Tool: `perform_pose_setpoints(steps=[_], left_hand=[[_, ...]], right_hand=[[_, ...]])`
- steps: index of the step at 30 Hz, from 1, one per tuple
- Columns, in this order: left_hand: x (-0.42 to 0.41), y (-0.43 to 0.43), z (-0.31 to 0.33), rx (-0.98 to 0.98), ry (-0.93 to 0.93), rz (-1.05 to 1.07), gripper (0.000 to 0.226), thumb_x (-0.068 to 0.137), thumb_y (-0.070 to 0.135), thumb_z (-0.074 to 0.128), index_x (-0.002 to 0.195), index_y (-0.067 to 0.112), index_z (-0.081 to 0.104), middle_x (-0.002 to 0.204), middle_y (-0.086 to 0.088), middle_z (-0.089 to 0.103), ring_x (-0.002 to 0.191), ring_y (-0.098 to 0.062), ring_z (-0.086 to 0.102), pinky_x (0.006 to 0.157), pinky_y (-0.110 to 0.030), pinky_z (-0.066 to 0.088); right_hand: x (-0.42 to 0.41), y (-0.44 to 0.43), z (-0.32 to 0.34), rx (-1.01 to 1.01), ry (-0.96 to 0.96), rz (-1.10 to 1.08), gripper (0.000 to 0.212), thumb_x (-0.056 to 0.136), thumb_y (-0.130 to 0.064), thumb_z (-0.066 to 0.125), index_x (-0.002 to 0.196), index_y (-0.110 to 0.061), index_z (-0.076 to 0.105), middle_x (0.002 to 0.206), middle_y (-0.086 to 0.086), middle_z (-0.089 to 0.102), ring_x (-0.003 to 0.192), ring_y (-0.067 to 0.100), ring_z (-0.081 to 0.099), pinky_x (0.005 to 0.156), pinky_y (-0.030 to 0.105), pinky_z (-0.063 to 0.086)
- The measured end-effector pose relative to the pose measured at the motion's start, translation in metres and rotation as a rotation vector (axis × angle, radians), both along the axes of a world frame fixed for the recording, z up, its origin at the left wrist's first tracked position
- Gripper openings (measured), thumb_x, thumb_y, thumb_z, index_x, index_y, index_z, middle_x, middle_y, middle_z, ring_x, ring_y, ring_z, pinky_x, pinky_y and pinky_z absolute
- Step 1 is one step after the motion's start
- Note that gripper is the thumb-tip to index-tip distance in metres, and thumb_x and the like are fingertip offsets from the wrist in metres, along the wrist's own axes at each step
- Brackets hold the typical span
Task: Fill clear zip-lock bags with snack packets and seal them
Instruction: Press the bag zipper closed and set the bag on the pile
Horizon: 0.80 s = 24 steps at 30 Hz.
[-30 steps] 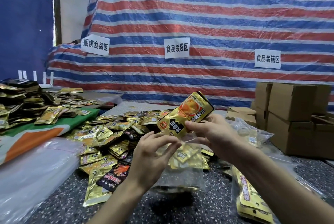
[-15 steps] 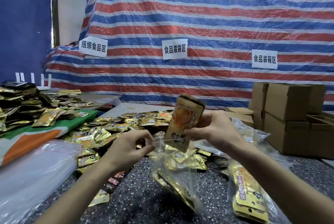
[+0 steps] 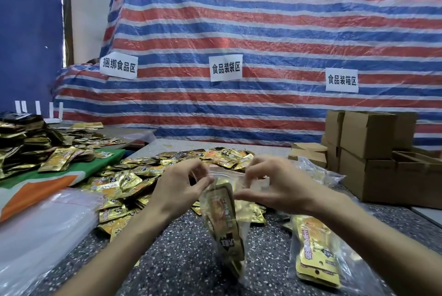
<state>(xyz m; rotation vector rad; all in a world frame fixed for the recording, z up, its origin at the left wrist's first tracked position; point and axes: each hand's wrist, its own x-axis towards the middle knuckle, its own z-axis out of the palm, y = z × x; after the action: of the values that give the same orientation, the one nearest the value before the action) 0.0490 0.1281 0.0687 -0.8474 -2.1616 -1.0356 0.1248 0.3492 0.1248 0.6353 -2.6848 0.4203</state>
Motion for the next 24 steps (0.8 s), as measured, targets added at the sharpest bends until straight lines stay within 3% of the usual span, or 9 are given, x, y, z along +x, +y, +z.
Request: perform_pose_setpoints(steps=[3,7,10,12,15,18,20,22,24], left_hand=[[0.003,-0.005,0.01,-0.128,0.011,-0.061,0.014,0.082,0.04,0.07,0.081,0.028,0.062,0.078,0.012,0.065,0.076,-0.004,0.06,0.069,-0.025,0.049],[0.001,-0.019,0.033,-0.517,-0.055,-0.071,0.042,0.07,0.074,0.054,0.082,0.035,0.062,0.086,0.02,0.063,0.087,0.004,0.055,0.075,-0.022,0.042],[0.001,-0.015,0.043,-0.772,-0.047,-0.025,0.028,0.078,0.065,0.056,0.086,0.038,0.058,0.1,0.019,0.06,0.101,-0.001,0.05,0.088,-0.027,0.037],[0.004,-0.008,0.049,-0.867,-0.022,-0.029,0.014,0.087,0.049,0.063,0.083,0.04,0.053,0.101,0.017,0.059,0.102,-0.003,0.049,0.088,-0.028,0.037],[0.011,-0.001,0.059,-0.8,-0.009,-0.08,0.013,0.088,0.037,0.071,0.085,0.035,0.058,0.089,0.02,0.061,0.088,0.001,0.055,0.077,-0.024,0.044],[0.017,0.001,0.064,-0.547,0.119,-0.135,0.014,0.082,0.031,0.078,0.084,0.025,0.065,0.08,0.015,0.064,0.077,0.001,0.06,0.07,-0.018,0.046],[0.019,0.0,0.066,-0.445,0.132,-0.162,0.015,0.08,0.03,0.079,0.087,0.021,0.069,0.08,0.012,0.066,0.077,-0.003,0.062,0.07,-0.022,0.05],[0.019,0.0,0.066,-0.434,0.112,-0.163,0.016,0.08,0.031,0.077,0.091,0.02,0.071,0.082,0.011,0.066,0.078,-0.004,0.062,0.071,-0.023,0.052],[0.02,0.001,0.062,-0.508,0.083,-0.161,0.013,0.083,0.03,0.075,0.089,0.019,0.071,0.084,0.009,0.068,0.079,-0.005,0.062,0.071,-0.025,0.052]], right_hand=[[0.003,0.015,0.002,-0.015,0.043,0.005,0.022,0.087,-0.043,0.071,0.076,-0.024,0.069,0.11,-0.013,0.057,0.106,0.002,0.053,0.091,0.025,0.047],[0.01,0.03,0.004,-0.015,0.048,0.029,0.021,0.089,-0.036,0.07,0.076,-0.02,0.068,0.109,-0.008,0.055,0.1,0.001,0.053,0.081,0.018,0.048],[0.015,0.036,0.003,0.082,0.061,0.012,0.022,0.092,-0.039,0.065,0.078,-0.022,0.068,0.094,-0.014,0.054,0.081,-0.001,0.054,0.067,0.015,0.044],[0.017,0.036,0.002,0.229,0.077,-0.043,0.026,0.092,-0.048,0.059,0.078,-0.027,0.066,0.087,-0.016,0.055,0.078,-0.001,0.053,0.062,0.014,0.039],[0.017,0.036,0.002,0.309,0.017,-0.121,0.041,0.089,-0.063,0.055,0.067,-0.028,0.06,0.078,-0.009,0.061,0.071,0.003,0.056,0.057,0.014,0.036],[0.02,0.043,0.008,0.163,0.009,-0.139,0.036,0.089,-0.055,0.059,0.066,-0.027,0.062,0.072,-0.01,0.059,0.067,0.007,0.056,0.057,0.022,0.041],[0.022,0.048,0.01,0.03,0.064,-0.137,0.032,0.09,-0.05,0.06,0.072,-0.025,0.067,0.073,-0.009,0.063,0.069,0.014,0.061,0.061,0.036,0.052],[0.024,0.05,0.011,-0.027,0.065,-0.132,0.028,0.091,-0.046,0.061,0.076,-0.024,0.068,0.076,-0.007,0.065,0.072,0.02,0.063,0.066,0.043,0.055],[0.024,0.049,0.01,0.006,-0.044,-0.129,0.026,0.093,-0.044,0.06,0.079,-0.023,0.07,0.08,-0.009,0.064,0.075,0.012,0.062,0.067,0.036,0.055]])
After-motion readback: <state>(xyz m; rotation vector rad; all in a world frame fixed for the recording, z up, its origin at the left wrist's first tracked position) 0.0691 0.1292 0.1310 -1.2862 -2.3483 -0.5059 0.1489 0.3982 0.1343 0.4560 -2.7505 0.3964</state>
